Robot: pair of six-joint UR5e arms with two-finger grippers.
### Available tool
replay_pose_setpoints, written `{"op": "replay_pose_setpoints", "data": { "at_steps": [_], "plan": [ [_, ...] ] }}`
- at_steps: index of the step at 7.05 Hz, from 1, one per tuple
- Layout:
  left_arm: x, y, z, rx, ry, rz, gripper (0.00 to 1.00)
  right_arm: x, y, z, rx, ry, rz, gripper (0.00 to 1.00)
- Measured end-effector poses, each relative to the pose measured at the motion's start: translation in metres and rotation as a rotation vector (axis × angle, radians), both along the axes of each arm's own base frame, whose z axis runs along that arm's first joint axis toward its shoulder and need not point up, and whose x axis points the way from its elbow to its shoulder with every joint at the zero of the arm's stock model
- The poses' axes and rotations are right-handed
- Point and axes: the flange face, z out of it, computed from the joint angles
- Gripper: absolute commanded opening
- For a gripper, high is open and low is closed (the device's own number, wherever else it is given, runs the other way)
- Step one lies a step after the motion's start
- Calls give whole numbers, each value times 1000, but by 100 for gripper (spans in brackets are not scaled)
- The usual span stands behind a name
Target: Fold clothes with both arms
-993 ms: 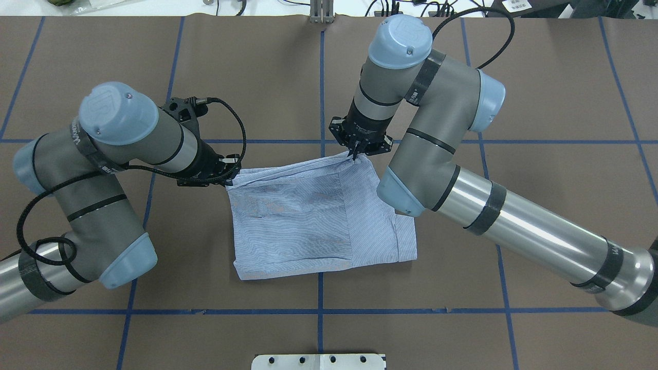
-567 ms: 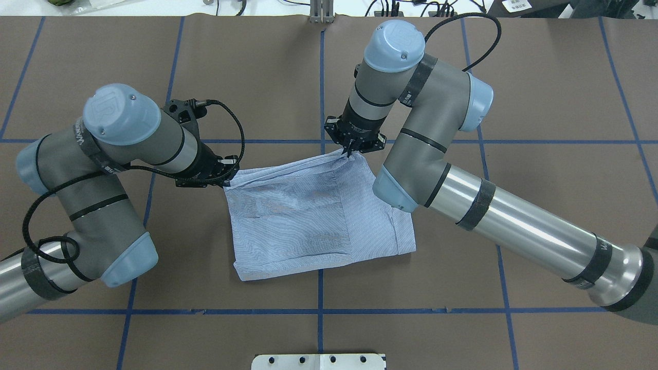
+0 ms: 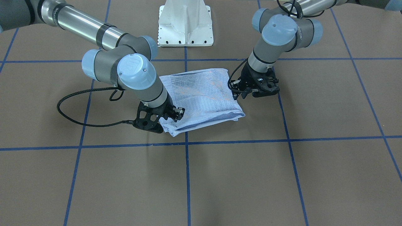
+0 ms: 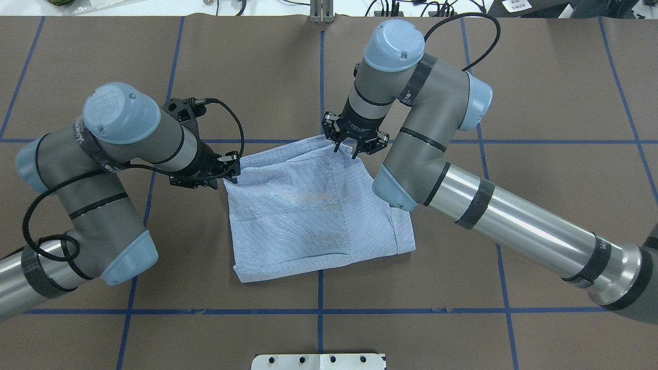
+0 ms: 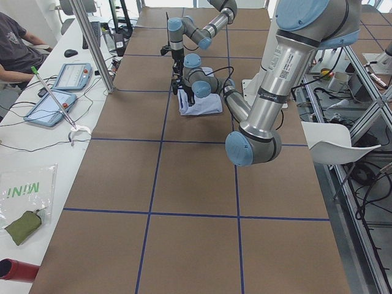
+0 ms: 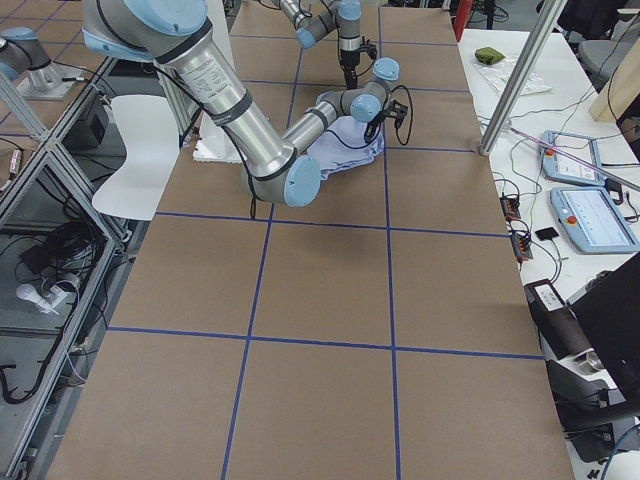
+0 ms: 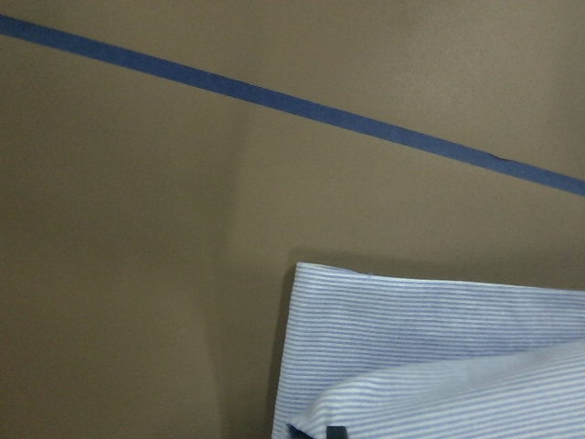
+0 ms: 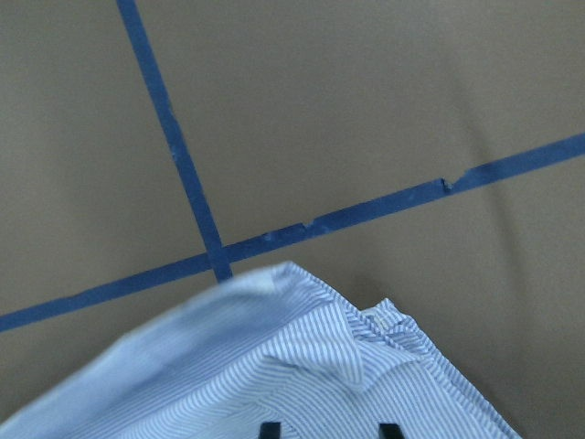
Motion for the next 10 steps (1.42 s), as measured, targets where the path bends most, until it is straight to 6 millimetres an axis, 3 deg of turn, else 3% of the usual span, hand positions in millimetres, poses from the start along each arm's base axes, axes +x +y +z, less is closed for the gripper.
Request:
{"op": "replay_pose_setpoints", "data": {
  "at_steps": [2, 5, 8, 10],
  "plan": [
    [-17, -16, 1, -1, -5, -33, 99, 3, 1, -9, 20, -30, 3, 100],
    [-25, -22, 0, 0, -4, -47, 99, 2, 6, -13, 48, -60, -4, 100],
    [-35, -27, 2, 46, -12, -29, 99, -40, 41, -12, 144, -28, -59, 100],
    [-62, -43, 20, 125, -56, -3, 99, -71, 56, -21, 296, 25, -68, 100]
  ]
}}
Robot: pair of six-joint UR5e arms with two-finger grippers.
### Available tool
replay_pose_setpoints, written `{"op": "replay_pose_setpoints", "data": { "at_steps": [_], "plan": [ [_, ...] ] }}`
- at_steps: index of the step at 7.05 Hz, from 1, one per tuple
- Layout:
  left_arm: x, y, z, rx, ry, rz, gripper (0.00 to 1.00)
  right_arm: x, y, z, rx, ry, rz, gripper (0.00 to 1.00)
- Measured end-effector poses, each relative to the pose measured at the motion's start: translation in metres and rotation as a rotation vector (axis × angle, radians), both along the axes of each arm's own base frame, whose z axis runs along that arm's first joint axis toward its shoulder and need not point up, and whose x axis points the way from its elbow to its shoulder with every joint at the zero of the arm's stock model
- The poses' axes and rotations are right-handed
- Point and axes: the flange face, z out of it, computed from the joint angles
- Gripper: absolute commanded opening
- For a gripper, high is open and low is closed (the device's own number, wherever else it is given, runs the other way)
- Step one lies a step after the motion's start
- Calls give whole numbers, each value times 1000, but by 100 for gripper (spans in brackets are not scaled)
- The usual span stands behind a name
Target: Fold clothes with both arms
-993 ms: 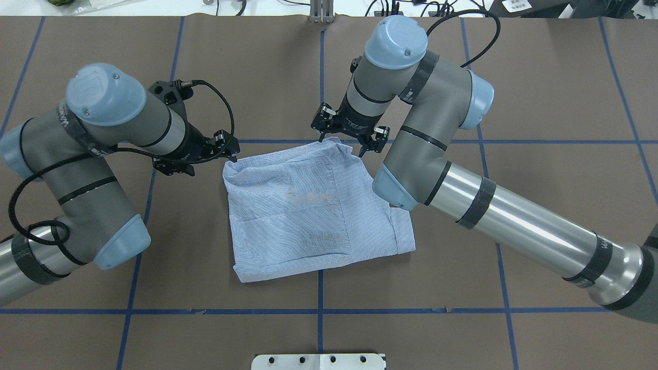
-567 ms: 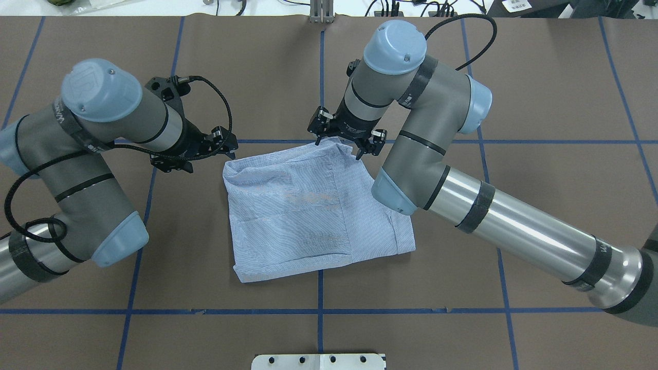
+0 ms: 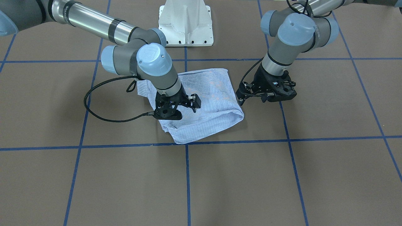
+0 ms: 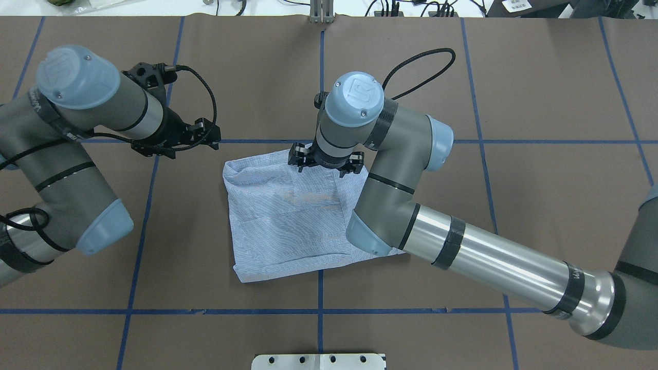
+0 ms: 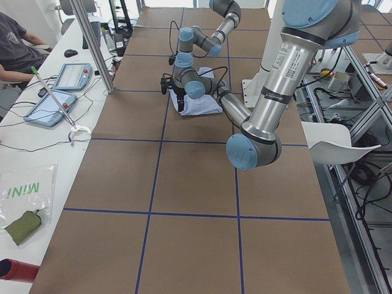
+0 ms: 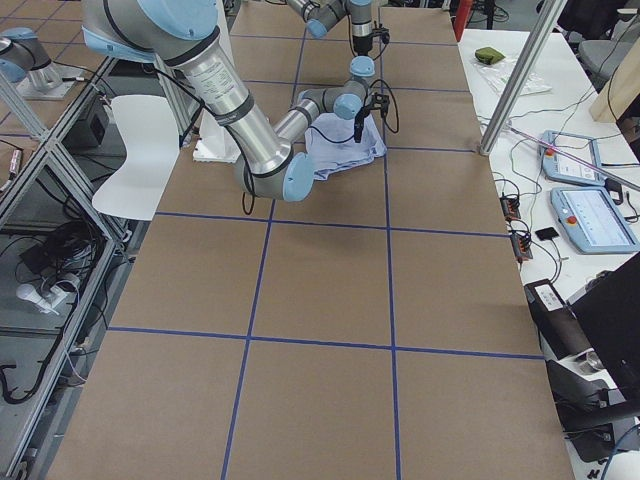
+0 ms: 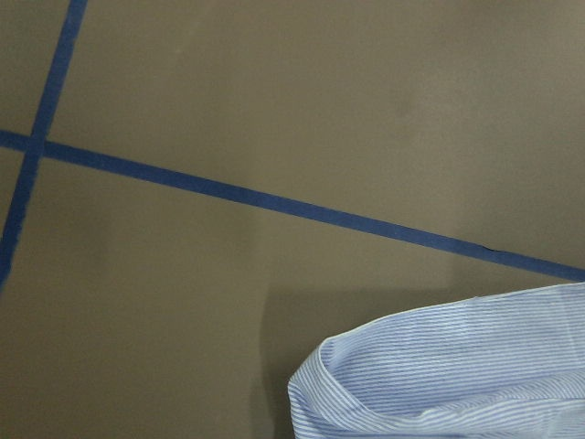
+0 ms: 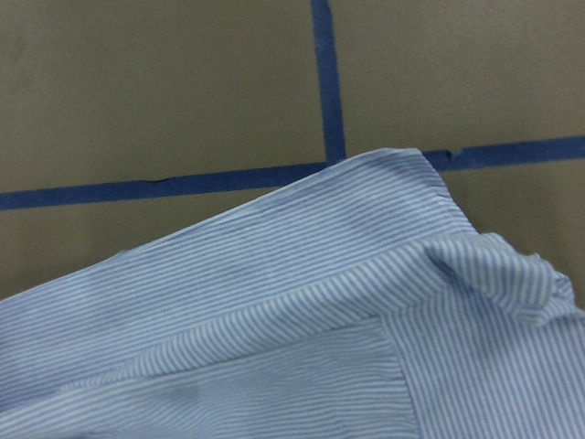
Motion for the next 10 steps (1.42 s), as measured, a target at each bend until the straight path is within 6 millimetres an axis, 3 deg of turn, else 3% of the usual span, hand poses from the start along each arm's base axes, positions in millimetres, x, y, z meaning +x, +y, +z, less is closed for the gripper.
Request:
{"op": "replay_pose_setpoints", "data": {
  "at_steps": [3, 7, 8, 9, 10],
  "plan": [
    [-31, -19, 22, 36, -44, -6, 99, -40, -20, -19, 121, 80, -5, 100],
    [-46, -35, 32, 23, -61, -37, 99, -54, -59, -5, 339, 141, 113, 100],
    [-55, -41, 34, 32, -66, -44, 99, -44, -69, -9, 351, 134, 131, 100],
    [-69, -51, 38, 52, -75, -39, 99, -22, -87, -15, 339, 115, 134, 100],
    [-92, -68, 48, 82, -92, -19, 99, 18, -114, -19, 288, 95, 122, 100]
  ]
}}
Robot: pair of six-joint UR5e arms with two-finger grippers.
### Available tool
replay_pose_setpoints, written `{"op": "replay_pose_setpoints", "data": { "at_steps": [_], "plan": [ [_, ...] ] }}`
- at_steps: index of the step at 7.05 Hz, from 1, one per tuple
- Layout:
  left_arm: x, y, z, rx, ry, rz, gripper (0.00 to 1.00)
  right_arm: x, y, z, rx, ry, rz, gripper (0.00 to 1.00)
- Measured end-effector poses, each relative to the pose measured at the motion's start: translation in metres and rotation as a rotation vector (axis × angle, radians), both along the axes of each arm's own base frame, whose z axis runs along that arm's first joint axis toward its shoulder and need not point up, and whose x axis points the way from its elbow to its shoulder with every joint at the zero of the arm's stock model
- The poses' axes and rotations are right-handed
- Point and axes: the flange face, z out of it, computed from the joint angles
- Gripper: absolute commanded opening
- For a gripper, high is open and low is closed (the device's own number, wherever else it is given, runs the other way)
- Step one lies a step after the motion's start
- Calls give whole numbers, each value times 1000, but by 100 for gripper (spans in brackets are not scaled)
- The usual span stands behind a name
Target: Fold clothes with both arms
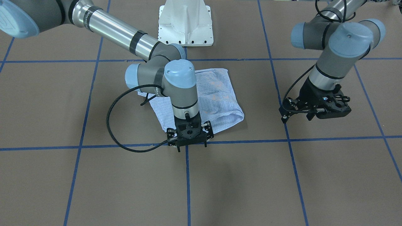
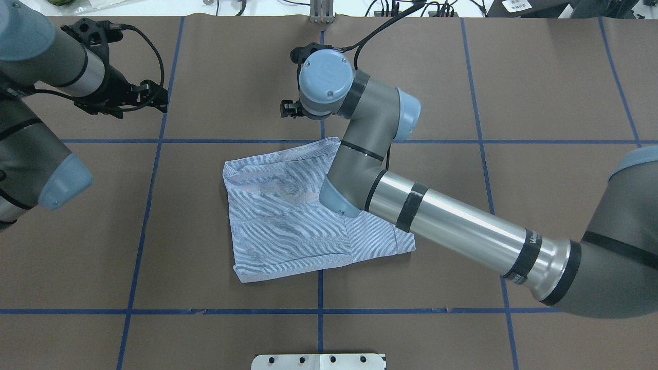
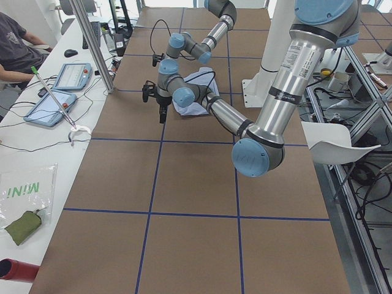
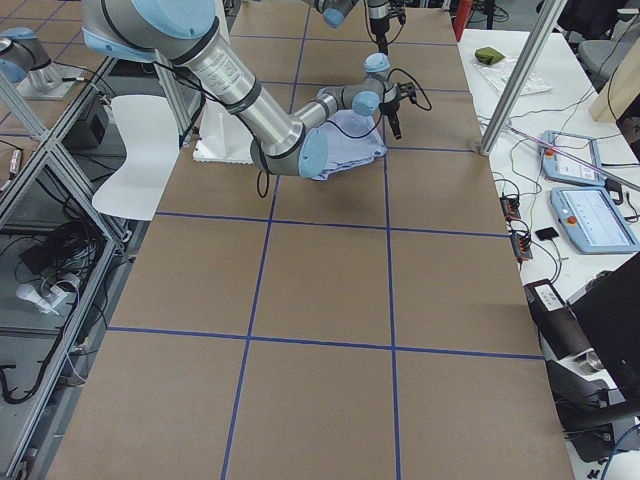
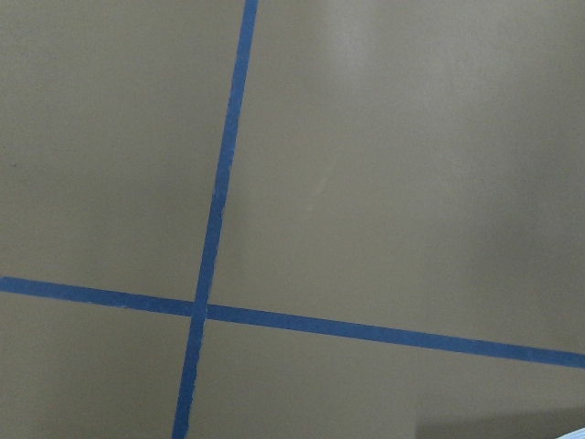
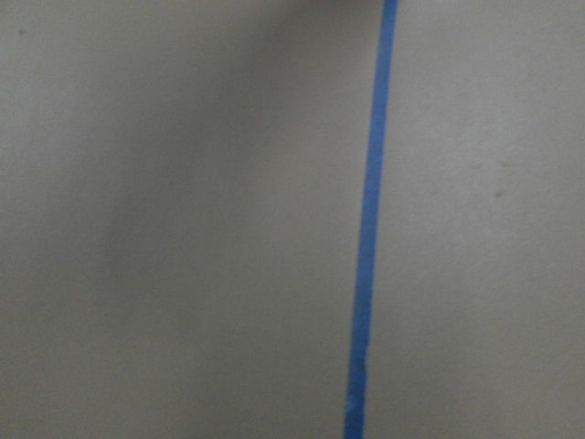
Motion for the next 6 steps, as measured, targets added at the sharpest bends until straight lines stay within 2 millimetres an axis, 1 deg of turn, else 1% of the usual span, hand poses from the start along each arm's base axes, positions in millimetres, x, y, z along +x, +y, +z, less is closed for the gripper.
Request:
{"op": "replay_pose_setpoints", "data": {
  "at_steps": [1, 2, 3, 4, 5, 6],
  "plan": [
    [-29, -19, 13, 45, -27, 27, 99, 56, -31, -3, -73, -10, -16, 100],
    [-60, -34, 25, 92, -60, 45, 99, 117, -55, 5, -123, -2, -47, 100],
    [-93, -44, 36, 139, -97, 62, 99, 177, -70, 24, -130, 31, -91, 100],
    [-129, -49, 52, 191, -142, 90, 99, 237, -83, 49, -116, 85, -144, 100],
    [-163, -50, 74, 232, -187, 128, 99, 299, -92, 83, -112, 127, -190, 100],
    [-197, -46, 103, 254, -209, 179, 99, 367, -93, 130, -115, 135, -233, 100]
  ]
}}
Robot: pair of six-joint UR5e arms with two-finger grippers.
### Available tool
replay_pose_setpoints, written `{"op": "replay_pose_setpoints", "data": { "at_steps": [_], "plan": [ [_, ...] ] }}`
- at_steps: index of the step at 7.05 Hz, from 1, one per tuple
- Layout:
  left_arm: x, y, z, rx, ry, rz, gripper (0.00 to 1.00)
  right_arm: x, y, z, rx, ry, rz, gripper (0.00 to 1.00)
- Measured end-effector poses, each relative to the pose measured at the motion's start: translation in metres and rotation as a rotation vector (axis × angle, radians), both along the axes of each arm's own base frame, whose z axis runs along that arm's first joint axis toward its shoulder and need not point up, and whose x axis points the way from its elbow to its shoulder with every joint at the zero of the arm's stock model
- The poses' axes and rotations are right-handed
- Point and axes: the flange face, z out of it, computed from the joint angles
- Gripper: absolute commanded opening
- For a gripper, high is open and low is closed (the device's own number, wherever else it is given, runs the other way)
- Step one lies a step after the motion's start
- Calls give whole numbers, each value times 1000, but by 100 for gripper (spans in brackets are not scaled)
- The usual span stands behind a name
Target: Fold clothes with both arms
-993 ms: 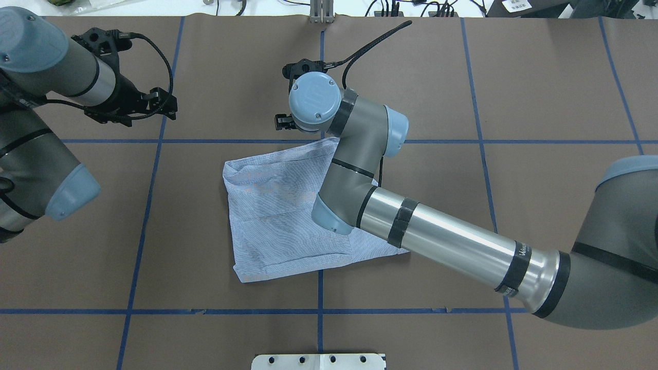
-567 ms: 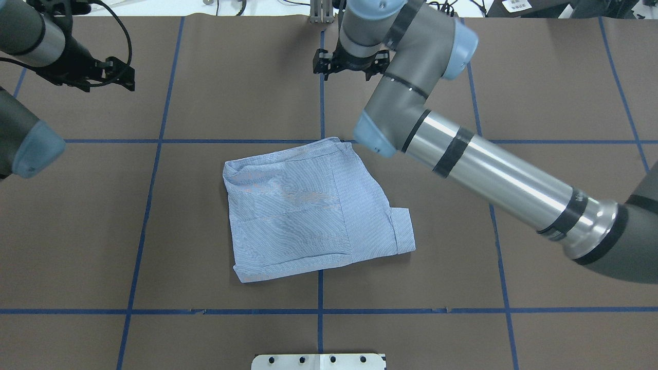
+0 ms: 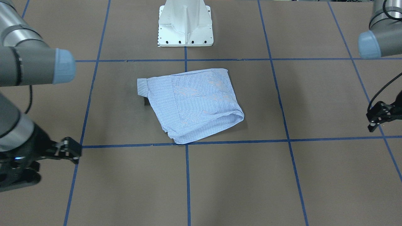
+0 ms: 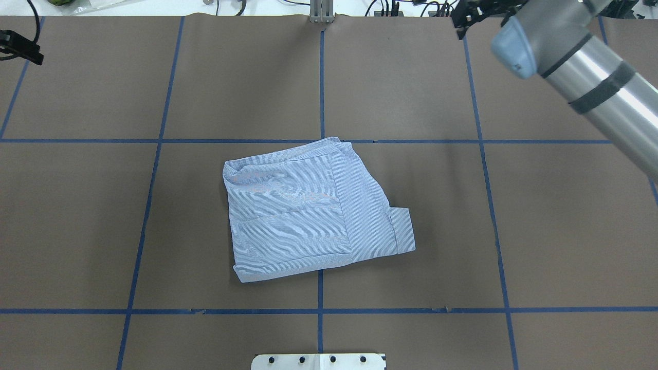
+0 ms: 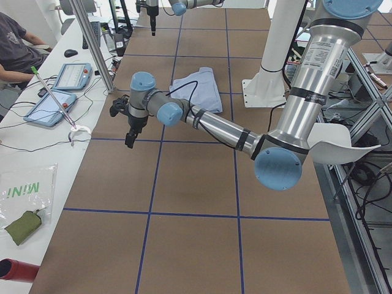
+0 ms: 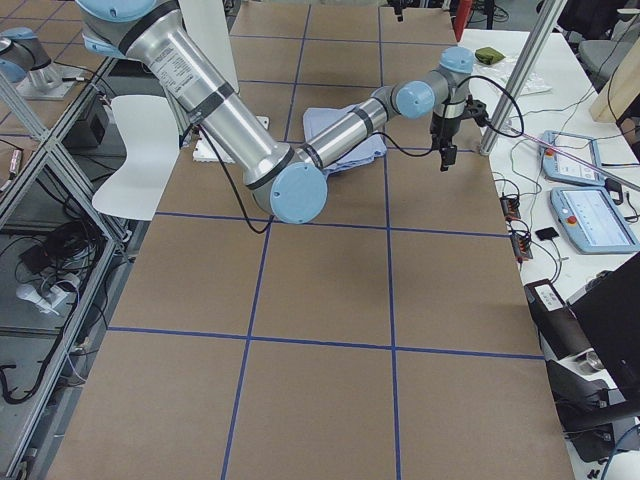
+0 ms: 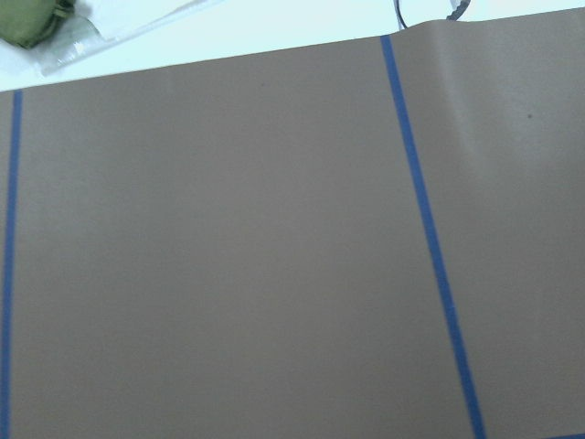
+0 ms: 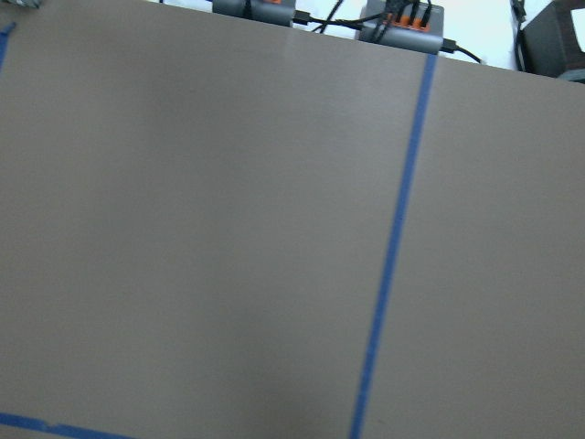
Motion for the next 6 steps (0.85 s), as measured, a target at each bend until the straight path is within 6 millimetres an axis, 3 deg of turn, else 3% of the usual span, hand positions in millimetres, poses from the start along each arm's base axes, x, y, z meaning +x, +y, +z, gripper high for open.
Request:
{"op": "replay_pose_setpoints", "data": {
  "at_steps": [2, 3, 4, 6],
  "plan": [
    [-57, 14, 61, -6, -10, 79, 100, 118, 28, 114, 4, 11, -69, 100],
    [-75, 22, 88, -37, 1, 82, 100, 158, 46, 162, -6, 24, -87, 100],
    [-84, 30, 105, -80, 35, 69, 99, 185, 66, 204, -41, 34, -85, 100],
    [-87, 35, 112, -138, 94, -8, 100, 210, 89, 246, -92, 49, -66, 100]
  ]
}}
